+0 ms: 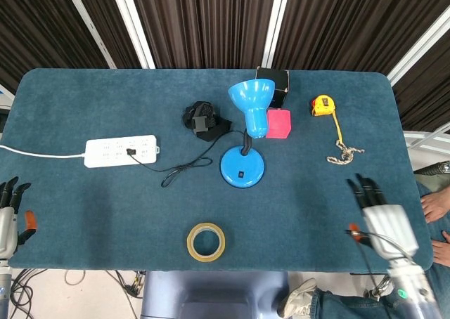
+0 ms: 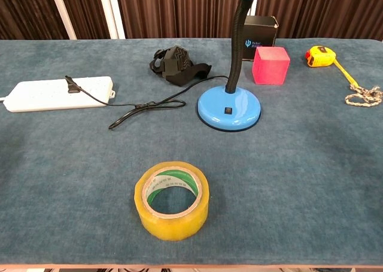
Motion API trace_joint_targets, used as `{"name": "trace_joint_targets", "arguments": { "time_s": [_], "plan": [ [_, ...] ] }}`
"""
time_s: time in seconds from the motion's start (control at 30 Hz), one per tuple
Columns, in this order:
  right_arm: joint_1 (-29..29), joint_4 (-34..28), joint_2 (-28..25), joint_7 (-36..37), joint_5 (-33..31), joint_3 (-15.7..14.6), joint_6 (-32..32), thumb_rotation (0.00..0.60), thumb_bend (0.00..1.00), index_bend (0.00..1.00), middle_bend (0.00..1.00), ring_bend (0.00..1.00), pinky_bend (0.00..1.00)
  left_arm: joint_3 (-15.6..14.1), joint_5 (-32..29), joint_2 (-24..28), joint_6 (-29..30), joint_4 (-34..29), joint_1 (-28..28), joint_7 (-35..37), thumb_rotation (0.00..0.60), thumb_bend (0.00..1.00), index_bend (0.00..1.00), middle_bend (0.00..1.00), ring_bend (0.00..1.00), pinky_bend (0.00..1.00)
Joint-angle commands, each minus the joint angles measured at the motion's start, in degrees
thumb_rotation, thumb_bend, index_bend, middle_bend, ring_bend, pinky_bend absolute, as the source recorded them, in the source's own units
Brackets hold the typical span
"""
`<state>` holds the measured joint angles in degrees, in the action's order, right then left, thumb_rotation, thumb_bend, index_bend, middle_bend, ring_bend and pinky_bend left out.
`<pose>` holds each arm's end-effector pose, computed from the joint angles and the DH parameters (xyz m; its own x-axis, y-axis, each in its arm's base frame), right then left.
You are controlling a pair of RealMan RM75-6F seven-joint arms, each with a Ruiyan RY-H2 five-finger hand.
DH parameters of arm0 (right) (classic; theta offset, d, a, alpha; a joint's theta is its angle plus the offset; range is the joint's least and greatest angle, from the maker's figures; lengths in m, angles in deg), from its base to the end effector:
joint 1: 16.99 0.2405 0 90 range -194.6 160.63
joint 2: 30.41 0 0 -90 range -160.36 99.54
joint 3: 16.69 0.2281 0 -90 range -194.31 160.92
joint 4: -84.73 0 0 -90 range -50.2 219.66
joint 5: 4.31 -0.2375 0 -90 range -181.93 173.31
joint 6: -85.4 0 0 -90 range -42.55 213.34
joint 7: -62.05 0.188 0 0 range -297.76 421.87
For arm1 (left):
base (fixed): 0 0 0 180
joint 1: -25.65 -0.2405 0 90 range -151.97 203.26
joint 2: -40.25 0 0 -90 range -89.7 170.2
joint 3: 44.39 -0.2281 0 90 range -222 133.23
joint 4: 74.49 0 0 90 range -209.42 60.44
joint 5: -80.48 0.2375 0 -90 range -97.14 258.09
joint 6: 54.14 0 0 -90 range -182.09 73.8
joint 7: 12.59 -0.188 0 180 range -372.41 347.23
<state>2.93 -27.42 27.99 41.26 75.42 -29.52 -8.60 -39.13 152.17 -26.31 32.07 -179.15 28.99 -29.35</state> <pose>-0.2212 -0.2195 0.1140 0.5418 -0.0389 0.8396 -0.8380 -0.1015 0.5361 -0.2865 0.2179 0.1092 0.4034 0.0360 0.9143 0.8859 0.2346 -0.4001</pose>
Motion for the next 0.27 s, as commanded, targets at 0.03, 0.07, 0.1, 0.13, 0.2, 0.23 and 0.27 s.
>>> {"name": "trace_joint_targets", "arguments": {
  "time_s": [0.03,0.07,0.1,0.13,0.2,0.23,0.27],
  "plan": [
    [-8.9,11.0,2.7,4.8,7.4,-3.3,-6.2,0.6,0.3,0.0,0.0,0.02,0.28,0.0,0.0,0.0,0.1,0.1,0.0,0.0,0.6,0.64,0.15,0.02,0.0,0.0],
    [-9.1,10.9,2.6,4.5,6.8,-3.1,-5.7,0.6,0.29,0.0,0.0,0.01,0.03,0.1,0.0,0.0,0.1,0.1,0.0,0.0,0.6,0.64,0.15,0.02,0.0,0.0],
    [-9.2,10.9,2.6,4.3,6.6,-2.7,-5.6,0.6,0.29,0.0,0.0,0.01,0.0,0.1,0.1,0.0,0.1,0.1,0.0,0.0,0.6,0.64,0.15,0.02,0.0,0.0],
    [-9.4,11.1,2.8,4.0,6.6,-2.1,-5.7,0.6,0.29,0.0,0.0,0.01,0.0,0.1,0.1,0.0,0.1,0.1,0.0,0.1,0.6,0.64,0.15,0.02,0.0,0.0],
    [-9.7,11.6,3.0,3.3,6.8,-1.7,-5.4,0.6,0.29,0.0,0.0,0.01,0.0,0.2,0.2,0.1,0.2,0.2,0.0,0.1,0.6,0.64,0.15,0.02,0.0,0.0],
    [-9.9,11.8,3.2,3.1,6.9,-1.4,-5.3,0.6,0.29,0.0,0.0,0.01,0.0,0.2,0.3,0.1,0.3,0.3,0.0,0.2,0.6,0.64,0.15,0.02,0.0,0.0],
    [-10.1,12.0,3.3,2.9,6.9,-1.1,-5.2,0.6,0.29,0.0,0.0,0.01,0.0,0.2,0.3,0.1,0.3,0.3,0.0,0.3,0.6,0.64,0.15,0.02,0.0,0.0]
  ]
}}
